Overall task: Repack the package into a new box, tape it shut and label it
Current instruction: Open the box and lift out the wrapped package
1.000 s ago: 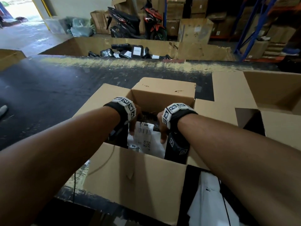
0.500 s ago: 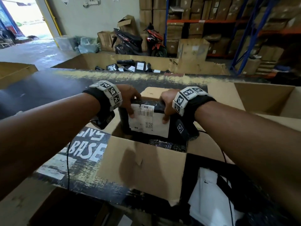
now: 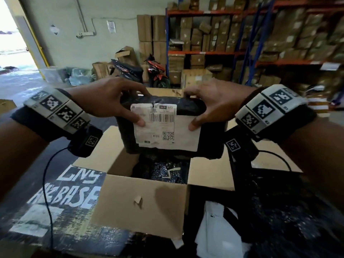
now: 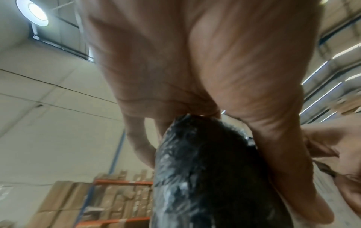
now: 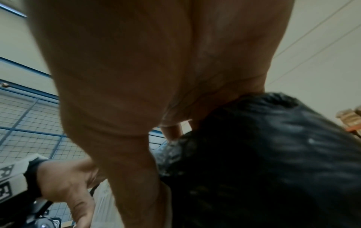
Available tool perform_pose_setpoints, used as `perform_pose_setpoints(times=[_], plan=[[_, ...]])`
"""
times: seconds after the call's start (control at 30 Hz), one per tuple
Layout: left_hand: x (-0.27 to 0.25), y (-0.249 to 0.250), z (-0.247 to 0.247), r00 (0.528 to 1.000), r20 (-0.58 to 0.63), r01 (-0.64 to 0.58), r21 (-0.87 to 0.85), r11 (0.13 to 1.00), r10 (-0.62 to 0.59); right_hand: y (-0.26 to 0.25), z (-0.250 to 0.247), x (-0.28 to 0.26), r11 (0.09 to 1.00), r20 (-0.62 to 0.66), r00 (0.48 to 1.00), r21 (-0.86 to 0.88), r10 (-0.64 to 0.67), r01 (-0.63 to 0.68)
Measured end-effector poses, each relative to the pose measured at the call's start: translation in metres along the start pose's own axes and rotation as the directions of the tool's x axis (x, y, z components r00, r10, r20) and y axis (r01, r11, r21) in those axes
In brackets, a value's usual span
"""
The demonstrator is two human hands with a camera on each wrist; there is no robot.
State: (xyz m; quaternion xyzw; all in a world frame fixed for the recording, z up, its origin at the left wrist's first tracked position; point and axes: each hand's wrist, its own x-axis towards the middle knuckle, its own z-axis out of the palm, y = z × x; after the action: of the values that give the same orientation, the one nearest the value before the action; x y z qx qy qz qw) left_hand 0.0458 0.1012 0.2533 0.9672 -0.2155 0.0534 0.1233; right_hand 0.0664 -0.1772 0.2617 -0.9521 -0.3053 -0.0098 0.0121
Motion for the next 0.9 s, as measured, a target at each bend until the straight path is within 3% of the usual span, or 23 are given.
perform_pose_setpoints(times=[0.2,0.47,0.63,0.9], plan=[[0.037,0.070,0.000,0.987,-0.026,-0.156,-0.016,0.988,0.156,0.055,-0.034,-0.058,0.992,0.010,0.993,-0.055,0.116,-0.116],[0.136,0.150,0.028,0.963,-0.070,-0.257,0.036,0.966,0.259,0.153,-0.057,-0.107,0.955,-0.052,0.961,-0.108,0.271,-0.275],[0.198,0.200,0.056,0.969,-0.099,-0.216,0.112,0.970,0.228,0.234,-0.048,-0.117,0.933,-0.107,0.947,-0.170,0.304,-0.318],[0.295,0.254,0.116,0.983,-0.095,-0.135,0.192,0.972,0.156,0.362,-0.013,-0.111,0.953,-0.096,0.960,-0.128,0.264,-0.275]])
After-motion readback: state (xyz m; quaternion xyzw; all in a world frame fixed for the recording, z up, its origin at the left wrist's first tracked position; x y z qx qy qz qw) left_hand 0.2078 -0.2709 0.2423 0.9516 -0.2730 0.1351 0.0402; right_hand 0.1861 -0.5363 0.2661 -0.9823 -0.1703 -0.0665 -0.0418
